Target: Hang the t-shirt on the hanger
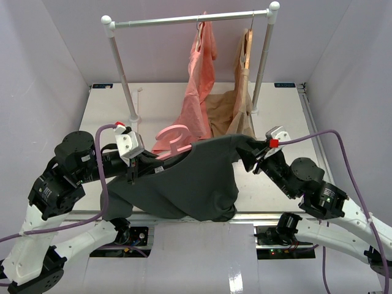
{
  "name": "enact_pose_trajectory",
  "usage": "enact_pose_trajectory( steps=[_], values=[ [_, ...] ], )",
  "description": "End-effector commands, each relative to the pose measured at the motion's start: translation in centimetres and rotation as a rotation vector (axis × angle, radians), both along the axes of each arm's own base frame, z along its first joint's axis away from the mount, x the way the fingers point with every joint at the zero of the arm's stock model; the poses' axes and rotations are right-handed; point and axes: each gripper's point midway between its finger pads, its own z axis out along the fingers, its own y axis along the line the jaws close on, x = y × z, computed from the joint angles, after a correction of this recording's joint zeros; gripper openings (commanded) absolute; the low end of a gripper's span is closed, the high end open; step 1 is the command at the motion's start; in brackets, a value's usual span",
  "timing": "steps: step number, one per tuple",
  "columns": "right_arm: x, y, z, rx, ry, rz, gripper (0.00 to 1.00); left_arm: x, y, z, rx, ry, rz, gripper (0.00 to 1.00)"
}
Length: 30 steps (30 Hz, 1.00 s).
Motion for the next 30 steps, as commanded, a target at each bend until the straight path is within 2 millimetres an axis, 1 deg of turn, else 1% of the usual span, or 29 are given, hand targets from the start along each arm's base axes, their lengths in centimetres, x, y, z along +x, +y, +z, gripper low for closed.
enact_pose_trajectory(
  steps=[1,2,4,6,8,13,15,16,18,19,20,23,24,26,30],
  values=[
    [0.0,-2.4,2.8,0.01,-0.086,-0.057,0.51,-0.9,-0.1,1.4,-0.017,-0.023,-0.049,0.0],
    [-0.1,-2.3,3.0,0.001,-0.097,-0.042,0.52,-1.1,-0.1,1.4,-0.018,-0.026,-0.055,0.0],
    [-0.5,-1.8,3.3,-0.021,-0.121,0.001,0.58,-1.2,0.0,1.3,-0.017,-0.026,-0.058,0.0],
    [-0.7,-1.3,3.1,-0.044,-0.121,0.028,0.6,-1.2,0.0,1.4,-0.016,-0.024,-0.054,0.0],
    [-0.8,-0.9,2.9,-0.06,-0.126,0.05,0.59,-1.3,0.1,1.5,-0.016,-0.024,-0.056,0.0],
    [-1.5,0.5,2.0,-0.093,-0.125,0.134,0.5,-1.5,0.1,2.2,-0.023,-0.028,-0.061,0.0],
    [-1.5,0.9,1.4,-0.108,-0.115,0.144,0.46,-1.7,0.2,2.4,-0.028,-0.034,-0.065,0.0],
    [-1.4,1.1,0.9,-0.119,-0.104,0.141,0.36,-1.6,0.2,2.5,-0.028,-0.035,-0.057,0.0],
    [-0.7,0.2,0.5,-0.112,-0.076,0.074,0.17,-1.2,0.5,2.6,-0.031,-0.043,-0.027,0.0],
    [-0.3,-0.3,0.2,-0.103,-0.062,0.035,0.11,-1.0,0.6,2.7,-0.033,-0.047,-0.011,0.0],
    [0.0,-1.0,0.0,-0.087,-0.047,-0.009,0.08,-0.7,0.8,2.8,-0.035,-0.051,0.006,0.0],
    [0.7,-3.0,-0.5,-0.036,-0.019,-0.123,0.08,-0.7,1.1,3.1,-0.044,-0.066,0.023,0.0],
    [1.1,-4.1,-0.6,-0.025,-0.014,-0.182,0.08,-0.7,1.2,3.2,-0.046,-0.07,0.03,0.0],
    [1.2,-5.7,-0.4,0.016,-0.011,-0.253,0.08,-0.6,1.3,3.4,-0.054,-0.078,0.041,0.0],
    [0.9,-7.3,-0.2,0.066,-0.017,-0.29,0.08,-0.5,1.3,3.6,-0.062,-0.081,0.048,0.0]
  ],
)
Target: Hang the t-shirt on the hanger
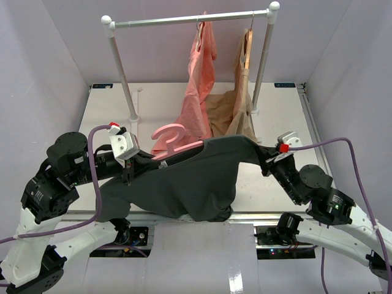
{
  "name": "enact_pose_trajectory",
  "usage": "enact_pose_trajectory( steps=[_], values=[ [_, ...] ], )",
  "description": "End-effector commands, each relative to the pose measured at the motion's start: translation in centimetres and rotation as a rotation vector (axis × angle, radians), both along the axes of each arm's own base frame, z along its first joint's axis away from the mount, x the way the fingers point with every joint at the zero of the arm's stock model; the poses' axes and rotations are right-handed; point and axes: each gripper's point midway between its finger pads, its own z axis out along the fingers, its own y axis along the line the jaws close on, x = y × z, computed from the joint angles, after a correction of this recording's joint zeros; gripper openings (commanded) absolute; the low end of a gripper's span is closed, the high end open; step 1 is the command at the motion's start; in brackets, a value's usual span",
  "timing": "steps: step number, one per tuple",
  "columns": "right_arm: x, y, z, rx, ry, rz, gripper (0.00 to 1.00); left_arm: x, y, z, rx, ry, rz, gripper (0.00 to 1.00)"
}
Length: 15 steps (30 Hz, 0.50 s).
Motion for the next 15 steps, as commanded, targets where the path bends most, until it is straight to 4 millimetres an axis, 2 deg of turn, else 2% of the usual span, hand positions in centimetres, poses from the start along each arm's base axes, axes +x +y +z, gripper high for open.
enact_pose_trajectory(
  steps=[1,3,7,11,15],
  values=[
    [0.4,-3.7,1.2,0.114,-0.019,-0.156,0.08,0.1,0.5,2.5,-0.066,-0.07,0.031,0.0],
    [0.2,-4.0,1.3,0.128,-0.025,-0.15,0.08,0.2,0.3,2.6,-0.073,-0.072,0.029,0.0],
    [0.0,-2.9,0.2,0.134,0.004,-0.115,0.08,0.5,0.0,2.7,-0.085,-0.071,0.028,0.0],
    [-0.2,-0.6,-1.7,0.113,0.054,-0.034,0.08,0.6,-0.5,3.3,-0.126,-0.089,0.017,0.0],
    [-1.1,2.6,-2.4,0.071,0.07,0.116,0.12,-0.3,-1.7,2.6,-0.145,-0.072,-0.08,0.0]
  ],
)
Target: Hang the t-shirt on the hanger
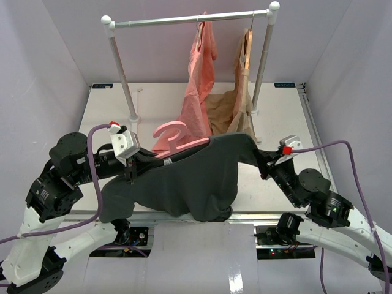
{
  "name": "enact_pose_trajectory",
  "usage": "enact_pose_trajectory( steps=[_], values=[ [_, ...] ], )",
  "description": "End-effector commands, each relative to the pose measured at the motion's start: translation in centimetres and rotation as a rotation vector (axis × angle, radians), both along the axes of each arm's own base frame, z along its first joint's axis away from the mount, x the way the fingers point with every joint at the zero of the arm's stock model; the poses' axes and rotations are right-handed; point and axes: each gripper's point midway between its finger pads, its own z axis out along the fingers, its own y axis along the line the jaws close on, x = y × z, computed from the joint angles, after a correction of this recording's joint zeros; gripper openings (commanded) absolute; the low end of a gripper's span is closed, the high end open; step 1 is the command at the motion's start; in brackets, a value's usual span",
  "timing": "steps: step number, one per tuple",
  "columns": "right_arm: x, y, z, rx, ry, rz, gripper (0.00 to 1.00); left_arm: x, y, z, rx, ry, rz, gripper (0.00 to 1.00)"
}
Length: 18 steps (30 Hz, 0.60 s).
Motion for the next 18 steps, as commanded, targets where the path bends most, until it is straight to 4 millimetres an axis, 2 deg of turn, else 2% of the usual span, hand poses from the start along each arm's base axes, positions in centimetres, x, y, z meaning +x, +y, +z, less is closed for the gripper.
enact_pose_trajectory(
  steps=[1,4,5,6,12,15,18],
  values=[
    [-0.9,3.3,-0.1,-0.01,0.01,0.15,0.16,-0.7,-1.4,1.8,-0.087,-0.049,-0.094,0.0],
    [-1.6,3.9,1.9,-0.007,-0.008,0.211,0.31,-0.3,-1.6,0.9,-0.066,-0.025,-0.088,0.0],
    [-2.0,4.1,2.0,-0.018,-0.003,0.236,0.42,0.2,-1.4,0.3,-0.051,-0.016,-0.059,0.0],
    [-2.3,4.0,2.9,-0.002,-0.012,0.248,0.47,0.7,-1.2,0.0,-0.04,-0.016,-0.024,0.0],
    [-4.0,3.5,4.4,0.036,-0.04,0.327,0.55,1.3,-0.7,-1.3,0.001,-0.001,0.015,0.0],
    [-6.4,4.3,5.9,0.051,-0.072,0.474,0.56,1.5,-1.0,-2.1,0.025,0.017,0.005,0.0],
    [-8.9,5.0,8.0,0.057,-0.118,0.618,0.61,1.5,-1.2,-2.6,0.038,0.022,-0.009,0.0]
  ],
)
